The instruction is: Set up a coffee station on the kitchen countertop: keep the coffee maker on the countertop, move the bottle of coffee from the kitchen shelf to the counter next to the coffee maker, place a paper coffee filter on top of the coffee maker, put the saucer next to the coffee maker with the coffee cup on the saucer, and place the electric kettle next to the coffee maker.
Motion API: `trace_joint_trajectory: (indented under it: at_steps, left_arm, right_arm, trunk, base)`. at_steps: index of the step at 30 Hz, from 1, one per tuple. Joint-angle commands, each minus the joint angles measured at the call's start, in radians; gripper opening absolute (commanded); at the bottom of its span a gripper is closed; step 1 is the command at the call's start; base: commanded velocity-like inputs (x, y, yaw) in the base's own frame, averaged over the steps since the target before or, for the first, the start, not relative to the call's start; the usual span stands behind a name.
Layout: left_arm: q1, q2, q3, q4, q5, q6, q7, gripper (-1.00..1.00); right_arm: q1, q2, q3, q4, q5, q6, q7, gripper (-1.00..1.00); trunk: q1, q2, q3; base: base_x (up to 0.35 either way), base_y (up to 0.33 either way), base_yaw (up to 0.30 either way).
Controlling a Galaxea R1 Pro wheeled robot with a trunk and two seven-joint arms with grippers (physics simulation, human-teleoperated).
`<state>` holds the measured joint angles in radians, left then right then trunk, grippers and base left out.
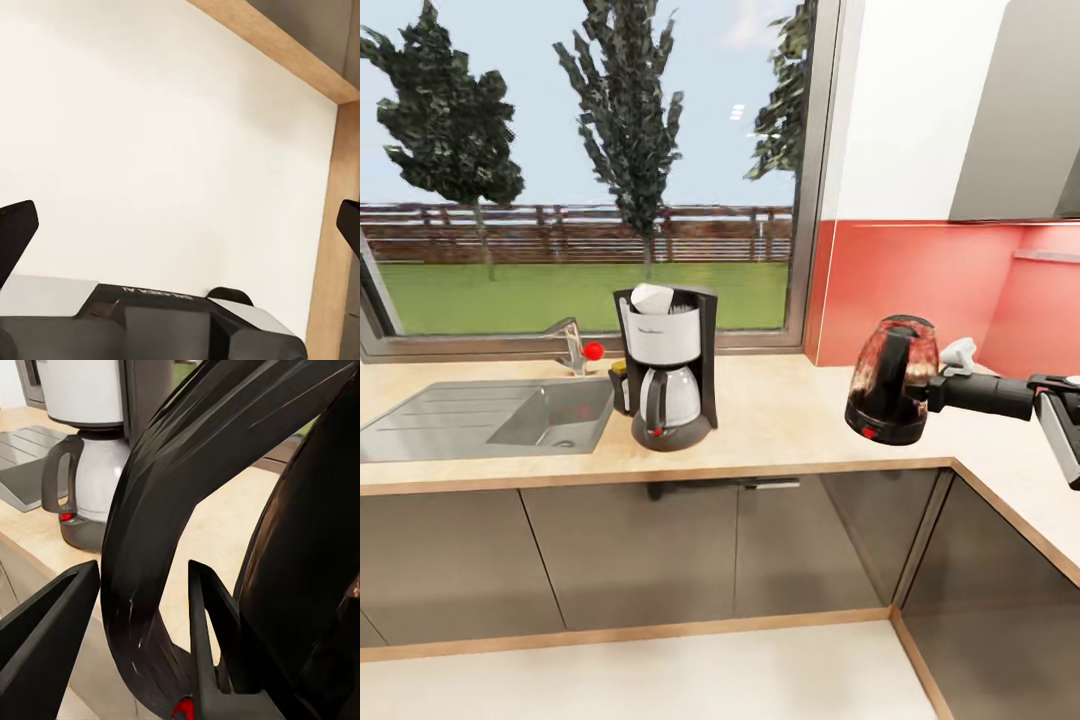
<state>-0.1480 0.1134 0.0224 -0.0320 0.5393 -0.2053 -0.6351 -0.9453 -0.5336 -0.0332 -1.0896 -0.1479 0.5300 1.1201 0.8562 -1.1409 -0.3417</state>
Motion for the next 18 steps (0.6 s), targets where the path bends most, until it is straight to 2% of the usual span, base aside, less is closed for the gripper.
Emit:
trace_joint_trajectory:
  at_steps: [1, 3, 8, 18]
  left_arm:
    - [-0.001, 0.0, 0.002, 0.001, -0.002, -0.005, -0.003, 1.0]
    - [-0.001, 0.0, 0.002, 0.001, -0.002, -0.005, -0.003, 1.0]
    - [-0.001, 0.0, 0.002, 0.001, -0.002, -0.005, -0.003, 1.0]
    - [-0.001, 0.0, 0.003, 0.001, -0.002, -0.005, -0.003, 1.0]
  right_arm:
    - [-0.001, 0.0, 0.0, 0.0, -0.01, 0.007, 0.001, -1.0]
    - [-0.001, 0.0, 0.0, 0.001, -0.01, 0.007, 0.001, -1.0]
    - [-0.001, 0.0, 0.001, 0.004, -0.01, 0.006, 0.001, -1.0]
    - [-0.001, 0.001, 0.001, 0.008, -0.019, 0.006, 0.007, -1.0]
  trunk:
    - [0.004, -0.008, -0.004]
    - [0.012, -0.022, -0.011]
    - [0.012, -0.022, -0.011]
    - [0.012, -0.022, -0.016]
  base:
    - [0.0, 0.0, 0.0]
    - [0.0, 0.0, 0.0]
    - [0.0, 0.0, 0.049]
    - [0.0, 0.0, 0.207]
